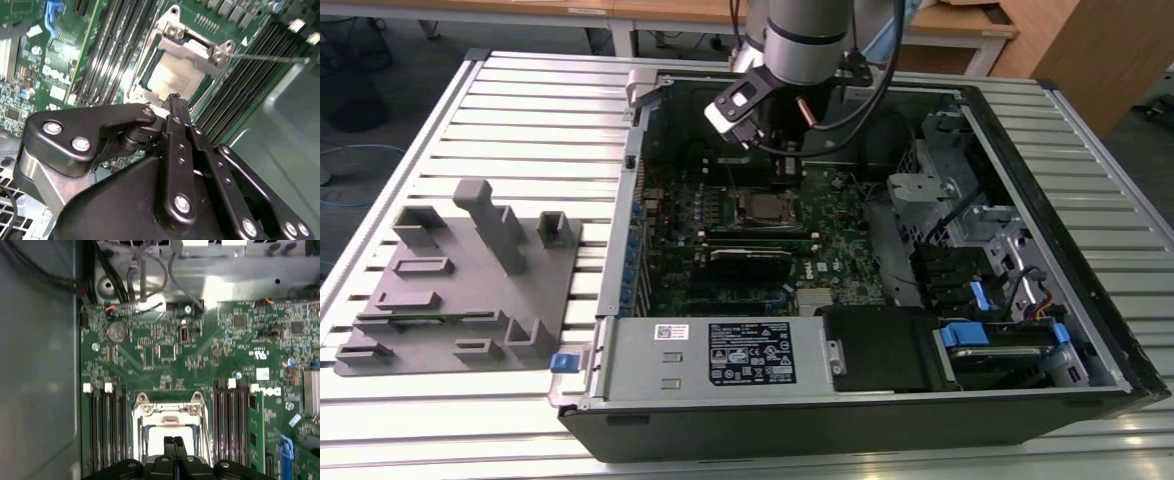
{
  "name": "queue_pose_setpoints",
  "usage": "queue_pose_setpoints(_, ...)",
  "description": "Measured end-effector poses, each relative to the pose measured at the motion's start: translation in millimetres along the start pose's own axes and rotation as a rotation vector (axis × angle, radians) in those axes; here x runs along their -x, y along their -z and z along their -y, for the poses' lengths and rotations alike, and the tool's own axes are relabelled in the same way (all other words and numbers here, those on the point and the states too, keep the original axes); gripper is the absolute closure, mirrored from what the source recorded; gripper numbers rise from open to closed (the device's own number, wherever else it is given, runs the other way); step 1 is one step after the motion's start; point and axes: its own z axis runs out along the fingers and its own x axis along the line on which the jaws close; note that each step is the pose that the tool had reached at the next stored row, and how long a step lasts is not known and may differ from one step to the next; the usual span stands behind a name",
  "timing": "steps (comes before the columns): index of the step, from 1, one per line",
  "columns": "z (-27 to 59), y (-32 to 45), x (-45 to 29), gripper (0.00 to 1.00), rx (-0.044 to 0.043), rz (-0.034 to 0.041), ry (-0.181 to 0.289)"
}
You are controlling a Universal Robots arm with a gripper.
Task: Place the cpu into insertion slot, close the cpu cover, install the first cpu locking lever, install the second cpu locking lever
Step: 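Close the cpu cover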
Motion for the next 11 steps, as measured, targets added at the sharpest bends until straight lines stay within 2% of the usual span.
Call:
queue_pose_setpoints(6, 10.2, -1.4, 0.4, 0.89, -0.0001, 0.0002, 0.0)
queue_pose_setpoints(11, 12.0, -1.9, 2.4, 0.89, -0.0001, 0.0001, 0.0)
